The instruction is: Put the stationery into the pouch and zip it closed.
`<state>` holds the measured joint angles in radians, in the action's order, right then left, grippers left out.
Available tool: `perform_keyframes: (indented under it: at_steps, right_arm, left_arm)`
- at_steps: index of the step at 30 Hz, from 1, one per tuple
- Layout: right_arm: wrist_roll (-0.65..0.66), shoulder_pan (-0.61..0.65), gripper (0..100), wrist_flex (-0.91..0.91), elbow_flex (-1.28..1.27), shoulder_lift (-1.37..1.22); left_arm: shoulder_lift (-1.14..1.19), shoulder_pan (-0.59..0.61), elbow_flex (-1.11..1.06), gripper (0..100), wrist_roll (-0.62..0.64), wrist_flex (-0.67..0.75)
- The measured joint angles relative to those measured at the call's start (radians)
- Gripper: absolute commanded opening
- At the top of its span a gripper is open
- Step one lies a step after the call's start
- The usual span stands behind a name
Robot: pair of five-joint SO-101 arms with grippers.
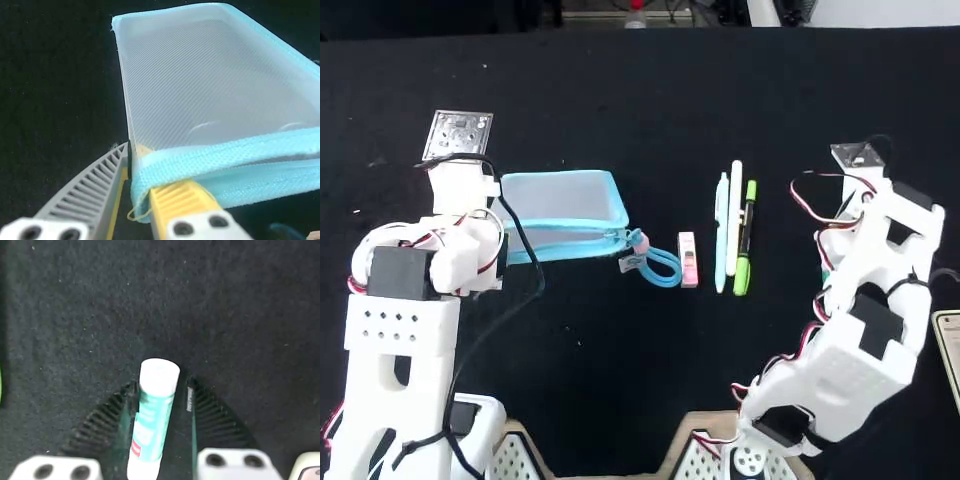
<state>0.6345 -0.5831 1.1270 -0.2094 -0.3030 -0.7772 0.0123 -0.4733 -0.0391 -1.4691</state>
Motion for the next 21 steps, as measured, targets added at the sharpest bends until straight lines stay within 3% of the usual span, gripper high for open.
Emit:
perform_keyframes:
  at_steps: [17, 21]
  right_arm:
    - [-0.061, 0.0, 14.7, -0.11, -0.068, -0.002]
    - [-0.157, 0.0, 14.5, -0.11, -0.071, -0.002]
  left_arm:
    - [0.0, 0.0, 0.0, 3, 0.0, 0.0]
    - [0.0, 0.0, 0.0, 3, 0.0, 0.0]
